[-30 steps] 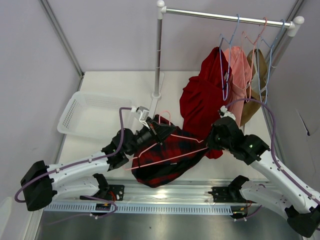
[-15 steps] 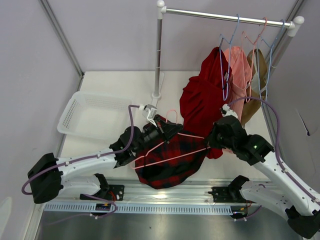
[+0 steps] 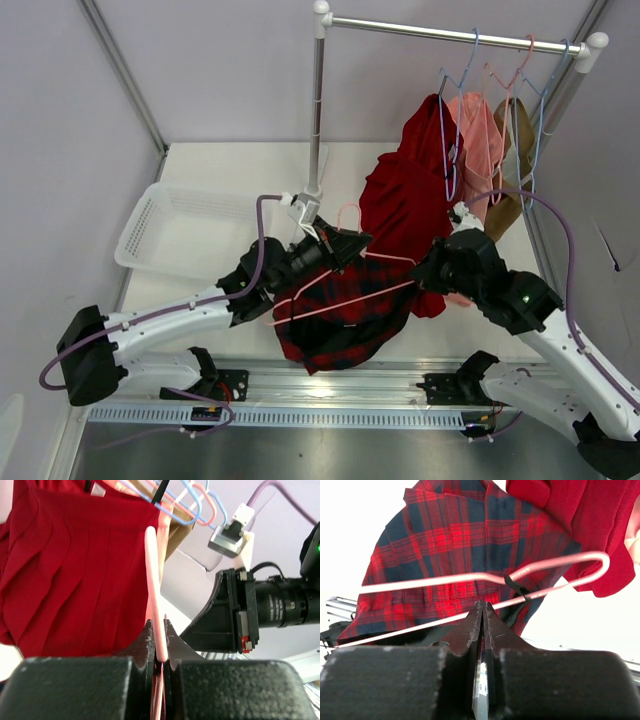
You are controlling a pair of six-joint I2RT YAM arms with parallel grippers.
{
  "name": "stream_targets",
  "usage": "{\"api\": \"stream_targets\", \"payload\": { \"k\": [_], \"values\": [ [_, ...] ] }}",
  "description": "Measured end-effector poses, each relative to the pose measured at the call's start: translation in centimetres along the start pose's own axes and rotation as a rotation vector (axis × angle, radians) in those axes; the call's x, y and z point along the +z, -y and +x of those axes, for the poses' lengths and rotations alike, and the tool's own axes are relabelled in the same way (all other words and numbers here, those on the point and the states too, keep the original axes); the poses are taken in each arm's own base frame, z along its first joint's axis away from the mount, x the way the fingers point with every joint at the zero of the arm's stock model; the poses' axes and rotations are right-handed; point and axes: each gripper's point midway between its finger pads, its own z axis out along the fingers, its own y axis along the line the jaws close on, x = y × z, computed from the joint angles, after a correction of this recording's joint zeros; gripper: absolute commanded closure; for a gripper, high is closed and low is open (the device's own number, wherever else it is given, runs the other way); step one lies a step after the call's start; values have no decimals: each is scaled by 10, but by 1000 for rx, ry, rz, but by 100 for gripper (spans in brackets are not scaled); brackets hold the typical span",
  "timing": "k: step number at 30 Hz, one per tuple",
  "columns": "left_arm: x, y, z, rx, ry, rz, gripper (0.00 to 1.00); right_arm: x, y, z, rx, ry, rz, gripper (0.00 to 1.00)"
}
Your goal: Place the skirt on the hanger
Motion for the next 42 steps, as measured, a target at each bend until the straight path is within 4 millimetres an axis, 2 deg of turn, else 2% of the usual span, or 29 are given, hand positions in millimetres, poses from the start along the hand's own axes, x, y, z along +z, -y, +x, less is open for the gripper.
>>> {"api": "stream_targets", "payload": {
  "k": [2,3,5,6,8,11,13,15,19,25,30,36,42],
  "values": [
    [0,1,-4,4,6,2,100,-4,0,-1,-3,11,-11,81],
    [0,-1,-4,5,4,-1,100,-6,-1,-3,-7,21,-21,74],
    [-1,-4,-3,6,-5,-7,100,-11,-4,-6,-27,45,-56,67],
    [-1,-5,-3,7,-9,-7,100,-15,-8,-9,-42,64,-88,60],
    [-2,-7,-4,8,-13,-1,100,-21,-20,-18,-84,110,-165,48],
    [-4,-7,-10,11,-15,19,100,-31,-44,-30,-165,183,-303,37],
    [-6,-8,-13,11,-17,35,100,-34,-59,-36,-225,213,-376,34],
    [-7,-8,-16,10,-18,47,100,-29,-73,-39,-301,223,-434,31],
    [-9,-5,-15,11,-36,78,100,-6,-96,-34,-435,182,-519,25],
    [-11,2,-9,0,-69,121,100,24,-109,-22,-572,115,-588,23],
    [-11,3,-11,-2,-72,127,100,34,-125,-19,-612,54,-707,25],
    [-11,1,-17,-13,-60,129,100,23,-142,-18,-584,36,-879,37],
    [-10,4,-24,-10,-52,145,100,5,-152,-16,-563,12,-1010,57]
  ]
}}
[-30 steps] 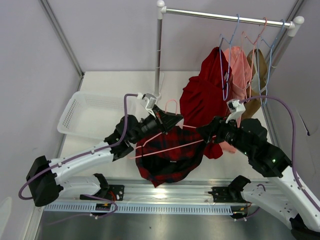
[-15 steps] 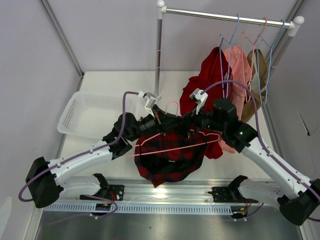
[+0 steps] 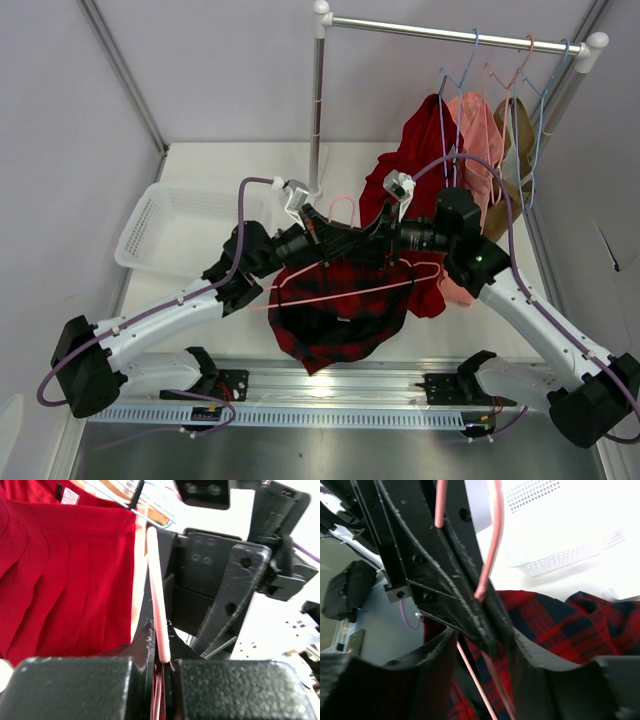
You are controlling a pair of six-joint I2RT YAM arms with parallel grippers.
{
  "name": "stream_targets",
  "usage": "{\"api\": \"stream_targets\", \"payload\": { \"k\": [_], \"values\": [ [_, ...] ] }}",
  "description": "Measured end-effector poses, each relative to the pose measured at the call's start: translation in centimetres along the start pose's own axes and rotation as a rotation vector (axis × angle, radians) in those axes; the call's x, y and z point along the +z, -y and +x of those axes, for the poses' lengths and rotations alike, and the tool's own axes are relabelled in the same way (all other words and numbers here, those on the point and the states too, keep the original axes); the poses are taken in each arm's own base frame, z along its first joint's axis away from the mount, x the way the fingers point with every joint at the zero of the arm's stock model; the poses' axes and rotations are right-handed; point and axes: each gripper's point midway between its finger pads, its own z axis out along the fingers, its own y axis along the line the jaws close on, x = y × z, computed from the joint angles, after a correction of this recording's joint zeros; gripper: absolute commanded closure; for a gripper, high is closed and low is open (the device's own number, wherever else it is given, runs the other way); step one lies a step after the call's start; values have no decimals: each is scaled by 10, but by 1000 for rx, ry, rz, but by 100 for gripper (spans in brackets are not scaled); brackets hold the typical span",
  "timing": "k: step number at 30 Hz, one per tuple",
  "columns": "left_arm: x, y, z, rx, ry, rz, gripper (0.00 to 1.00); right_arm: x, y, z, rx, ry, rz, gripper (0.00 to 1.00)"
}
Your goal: Place the skirt on the hanger
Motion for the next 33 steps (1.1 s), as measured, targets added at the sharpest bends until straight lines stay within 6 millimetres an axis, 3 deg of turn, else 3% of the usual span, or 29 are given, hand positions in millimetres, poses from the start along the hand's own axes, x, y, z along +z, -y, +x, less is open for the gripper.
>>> {"api": "stream_targets", "payload": {
  "k": [3,5,12,19,23,24,27,29,33],
  "values": [
    [0,5,-3,-3,-1,19,100,-1,-2,0,19,4,-26,71],
    [1,8,-5,-2,-1,29,100,-1,-3,2,26,6,-43,73],
    [2,15,-11,6,-3,62,100,-3,-17,-3,45,18,-125,99],
    [4,23,-19,12,-7,85,98,-6,-24,-11,50,42,-151,100],
    [11,26,-27,31,-30,77,75,-11,-23,-22,37,77,-103,100],
    [14,26,-34,39,-20,63,64,-13,-23,-25,36,84,-85,100],
    [21,24,-59,70,30,13,46,-16,-24,-29,38,93,-49,100],
    [23,23,-75,90,67,-20,37,-19,-24,-27,47,89,-22,100],
    [23,18,-94,123,103,-80,31,-25,-22,-31,59,95,32,100]
  ]
}}
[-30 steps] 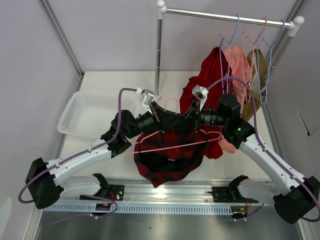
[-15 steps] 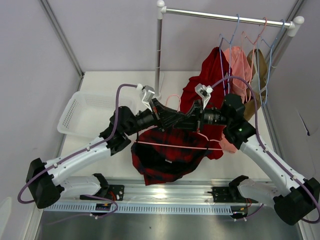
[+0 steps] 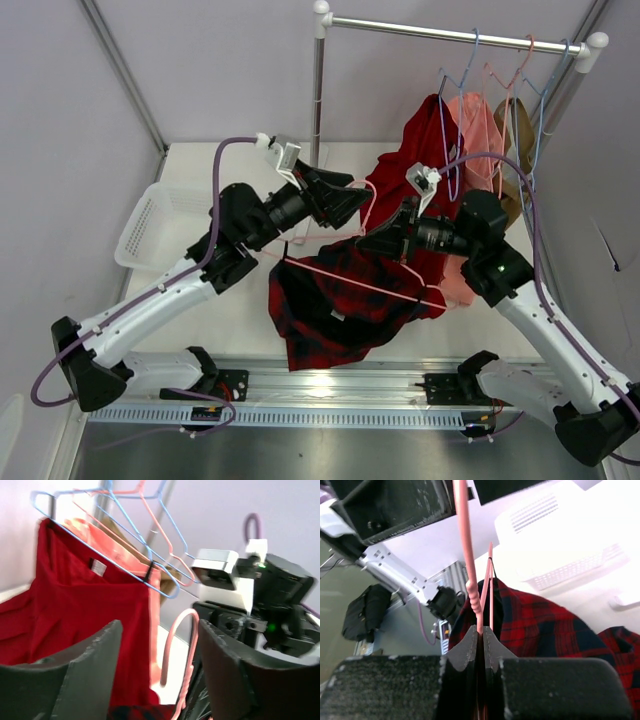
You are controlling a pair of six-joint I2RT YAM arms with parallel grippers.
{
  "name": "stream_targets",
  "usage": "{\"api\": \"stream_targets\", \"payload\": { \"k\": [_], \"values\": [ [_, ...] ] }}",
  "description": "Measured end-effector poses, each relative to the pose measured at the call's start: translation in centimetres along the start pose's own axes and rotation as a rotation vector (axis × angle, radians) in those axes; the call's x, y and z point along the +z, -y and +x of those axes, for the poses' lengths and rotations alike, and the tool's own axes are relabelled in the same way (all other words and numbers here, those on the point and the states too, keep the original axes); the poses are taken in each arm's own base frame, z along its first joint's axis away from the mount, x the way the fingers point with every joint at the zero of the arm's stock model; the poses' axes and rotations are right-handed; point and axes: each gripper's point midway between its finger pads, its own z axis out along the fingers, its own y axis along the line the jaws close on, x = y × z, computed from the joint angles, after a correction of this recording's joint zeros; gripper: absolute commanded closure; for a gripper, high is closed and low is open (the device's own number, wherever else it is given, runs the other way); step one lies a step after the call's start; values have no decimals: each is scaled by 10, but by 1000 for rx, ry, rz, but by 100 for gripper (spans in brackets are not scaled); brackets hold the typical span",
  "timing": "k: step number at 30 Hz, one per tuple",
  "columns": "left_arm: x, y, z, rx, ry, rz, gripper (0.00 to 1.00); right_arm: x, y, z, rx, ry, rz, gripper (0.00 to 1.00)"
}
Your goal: Place the skirt on the hanger
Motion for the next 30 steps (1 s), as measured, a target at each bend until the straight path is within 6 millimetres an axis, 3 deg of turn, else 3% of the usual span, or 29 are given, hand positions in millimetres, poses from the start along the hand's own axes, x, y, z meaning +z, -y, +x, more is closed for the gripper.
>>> {"api": "stream_targets", "payload": {
  "k": [6,9,12,17,20,25,30],
  "values": [
    [-11,-14,-6,43,-5,-92,26,-7,6,-27,-15,51,116,100],
    [-23,-16,-18,67,3,-137,24,-12,11,-48,-35,89,199,100],
    [-39,-10,-45,87,52,-165,24,-16,17,-78,-64,144,285,100],
    [-78,11,-113,110,179,-204,24,-24,41,-132,-99,236,486,100],
    [-99,22,-144,114,248,-213,24,-25,57,-159,-119,274,581,100],
    [-132,30,-167,112,300,-238,24,-22,89,-196,-158,312,735,100],
    [-144,27,-173,124,293,-280,24,-20,110,-227,-202,331,837,100]
  ]
}}
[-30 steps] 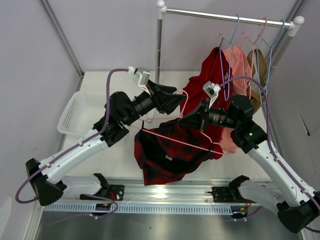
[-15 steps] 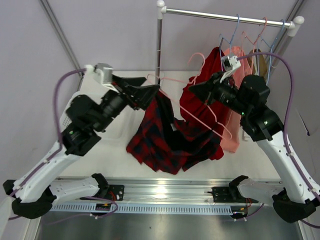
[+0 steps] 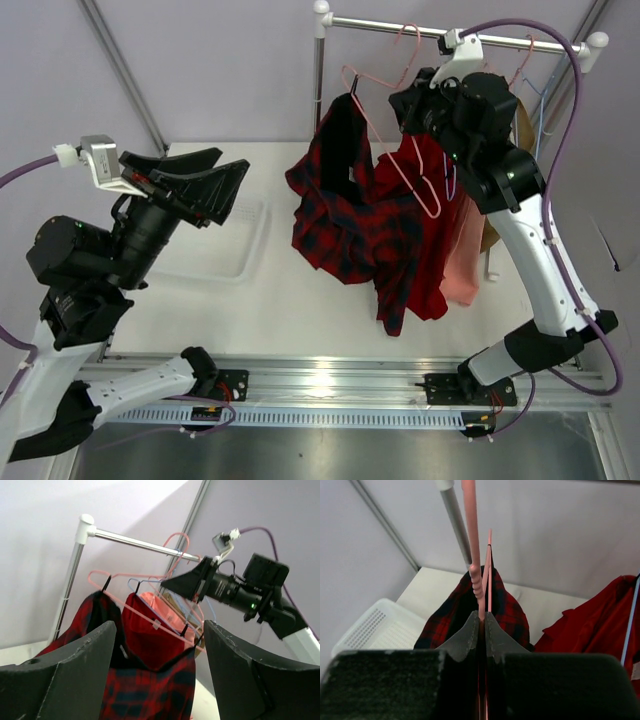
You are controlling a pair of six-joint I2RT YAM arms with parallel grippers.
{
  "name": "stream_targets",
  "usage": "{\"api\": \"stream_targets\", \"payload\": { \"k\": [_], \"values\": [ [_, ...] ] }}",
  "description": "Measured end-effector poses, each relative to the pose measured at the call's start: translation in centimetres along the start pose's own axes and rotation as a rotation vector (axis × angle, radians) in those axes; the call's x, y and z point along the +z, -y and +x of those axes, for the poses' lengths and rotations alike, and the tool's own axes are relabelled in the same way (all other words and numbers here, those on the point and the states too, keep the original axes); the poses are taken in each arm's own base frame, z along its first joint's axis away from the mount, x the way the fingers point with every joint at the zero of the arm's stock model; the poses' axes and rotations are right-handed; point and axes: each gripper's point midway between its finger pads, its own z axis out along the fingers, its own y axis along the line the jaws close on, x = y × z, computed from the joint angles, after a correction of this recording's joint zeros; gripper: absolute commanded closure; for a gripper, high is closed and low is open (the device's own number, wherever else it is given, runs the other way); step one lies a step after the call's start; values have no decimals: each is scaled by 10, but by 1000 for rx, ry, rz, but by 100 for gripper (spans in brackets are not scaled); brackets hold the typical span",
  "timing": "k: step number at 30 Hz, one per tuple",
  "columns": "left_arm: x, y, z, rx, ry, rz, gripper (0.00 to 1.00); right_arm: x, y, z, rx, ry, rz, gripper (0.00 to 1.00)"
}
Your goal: Place the skirt on the hanger
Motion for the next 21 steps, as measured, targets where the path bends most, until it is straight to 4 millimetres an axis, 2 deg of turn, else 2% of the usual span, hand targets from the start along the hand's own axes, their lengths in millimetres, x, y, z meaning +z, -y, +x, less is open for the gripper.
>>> {"api": "stream_targets", "payload": {
  "k": [9,21],
  "values": [
    [-7,-10,11,22,-50,-42,25,29,14,-13,-51,35,93,100],
    [-11,-12,10,26,-53,-50,24,87,38,-4,-109,75,226,100]
  ]
}}
